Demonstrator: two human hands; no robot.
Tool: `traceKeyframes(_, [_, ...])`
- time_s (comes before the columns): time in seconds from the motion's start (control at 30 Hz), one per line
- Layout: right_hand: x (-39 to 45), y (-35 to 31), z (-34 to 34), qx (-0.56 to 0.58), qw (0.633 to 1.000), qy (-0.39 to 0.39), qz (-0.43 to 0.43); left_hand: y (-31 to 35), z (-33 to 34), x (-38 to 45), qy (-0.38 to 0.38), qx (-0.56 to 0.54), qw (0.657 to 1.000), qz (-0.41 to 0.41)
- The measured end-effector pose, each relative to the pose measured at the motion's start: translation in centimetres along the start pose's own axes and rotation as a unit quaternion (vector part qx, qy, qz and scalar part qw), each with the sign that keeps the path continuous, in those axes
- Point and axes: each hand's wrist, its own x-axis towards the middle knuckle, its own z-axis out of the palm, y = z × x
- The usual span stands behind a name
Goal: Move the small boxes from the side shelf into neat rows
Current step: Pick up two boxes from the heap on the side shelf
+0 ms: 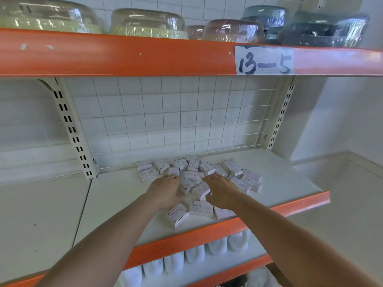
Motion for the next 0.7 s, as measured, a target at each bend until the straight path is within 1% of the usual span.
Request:
traceKeyframes(0.17, [1.5,0.3,0.7,0.009,1.000,-0.024,-0.016,0.1,1.1,2.0,0.025,-0.015,0.999,0.019])
traceKeyframes(0.33, [2.2,0.6,0.8,0.012,0.999,-0.028,-0.020,0.0,1.8,3.4,0.005,-0.017,1.000,0.023])
traceKeyframes(0.47, [2.7,1.0,1.1,0.008,1.000,-0.021,-0.020,0.2,1.3,3.9,-0.010,-0.005,0.999,0.041])
traceKeyframes(0.7, [3.3,0.7,1.2,0.004,1.000,-0.020,-0.008,0.0,1.2,4.6,-0.002,-0.004,0.998,0.059])
